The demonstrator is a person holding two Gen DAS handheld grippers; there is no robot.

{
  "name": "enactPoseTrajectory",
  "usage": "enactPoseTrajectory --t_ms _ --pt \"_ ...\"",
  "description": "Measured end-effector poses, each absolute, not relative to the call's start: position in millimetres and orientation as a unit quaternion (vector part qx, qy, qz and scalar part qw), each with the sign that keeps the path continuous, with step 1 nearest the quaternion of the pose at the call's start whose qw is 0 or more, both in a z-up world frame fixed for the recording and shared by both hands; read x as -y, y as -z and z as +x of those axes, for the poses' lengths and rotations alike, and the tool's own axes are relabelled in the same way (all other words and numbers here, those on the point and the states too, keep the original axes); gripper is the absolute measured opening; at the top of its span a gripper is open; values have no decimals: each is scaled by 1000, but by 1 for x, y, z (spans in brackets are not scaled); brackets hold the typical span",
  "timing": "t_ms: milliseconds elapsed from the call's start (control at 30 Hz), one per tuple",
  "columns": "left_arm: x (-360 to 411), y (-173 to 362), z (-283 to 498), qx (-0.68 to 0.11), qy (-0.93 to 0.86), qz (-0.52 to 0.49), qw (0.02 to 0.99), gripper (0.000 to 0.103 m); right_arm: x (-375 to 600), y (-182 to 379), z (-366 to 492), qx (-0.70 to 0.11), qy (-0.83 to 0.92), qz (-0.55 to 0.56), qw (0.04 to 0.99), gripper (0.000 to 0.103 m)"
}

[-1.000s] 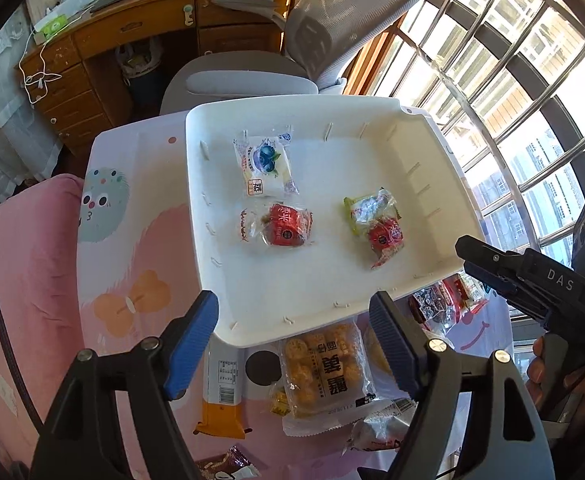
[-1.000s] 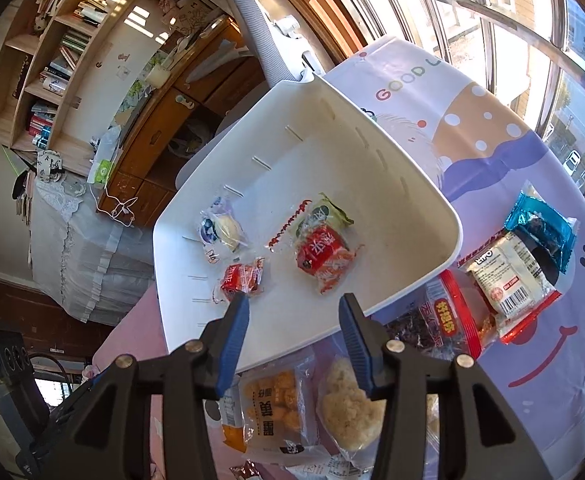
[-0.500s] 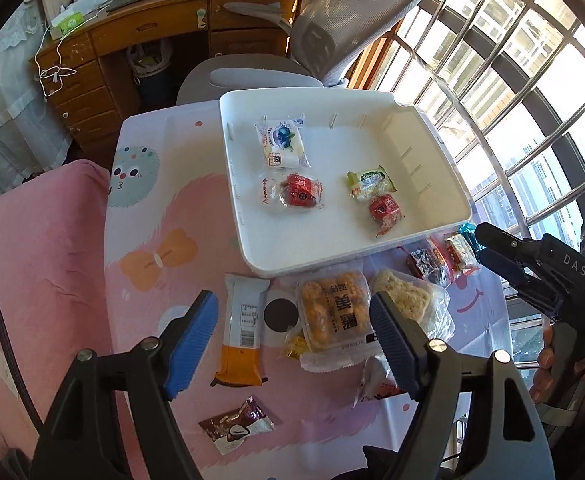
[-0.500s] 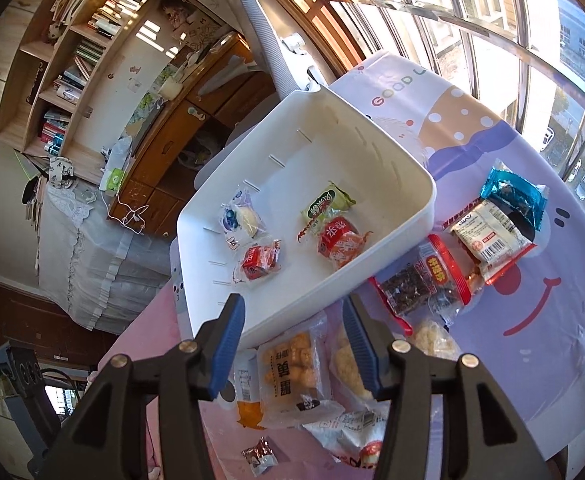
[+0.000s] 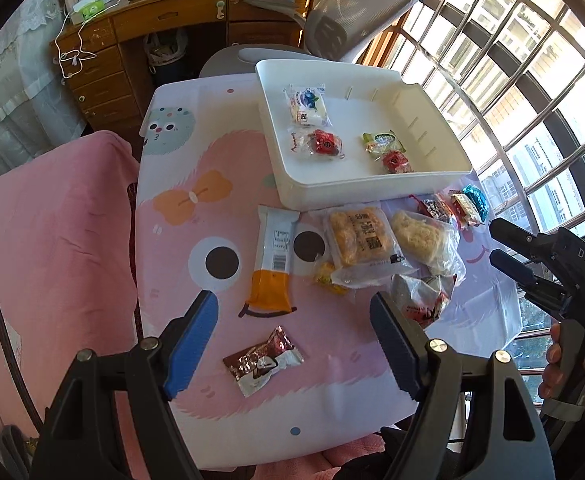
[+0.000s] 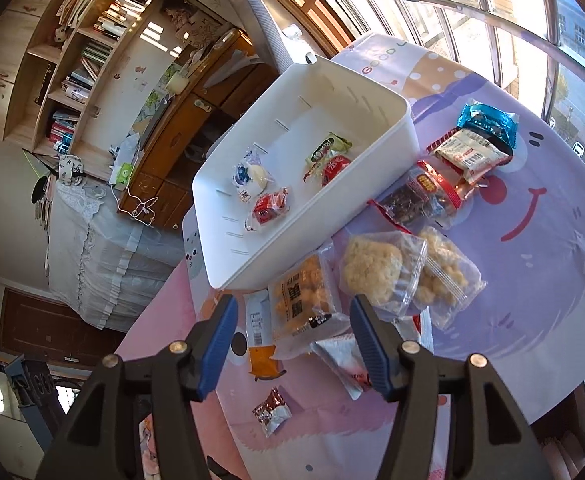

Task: Organize snacks
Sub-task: 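Withdraw the left tool from the basket toward the brown chocolate wrapper, then close the left tool on the brown chocolate wrapper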

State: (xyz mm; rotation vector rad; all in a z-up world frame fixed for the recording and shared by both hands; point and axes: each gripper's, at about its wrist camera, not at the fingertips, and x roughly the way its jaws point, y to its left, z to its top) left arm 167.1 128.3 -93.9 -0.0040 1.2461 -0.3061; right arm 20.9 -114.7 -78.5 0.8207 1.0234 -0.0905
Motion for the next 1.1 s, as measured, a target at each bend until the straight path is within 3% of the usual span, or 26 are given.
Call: enactPoseTrajectory --t_ms 500,1100 --pt "-153 152 133 -650 117 -6 751 79 79 108 -21 -516 61 308 797 63" --pt "-148 233 144 -733 69 -40 676 81 30 119 -24 -540 29 6 841 64"
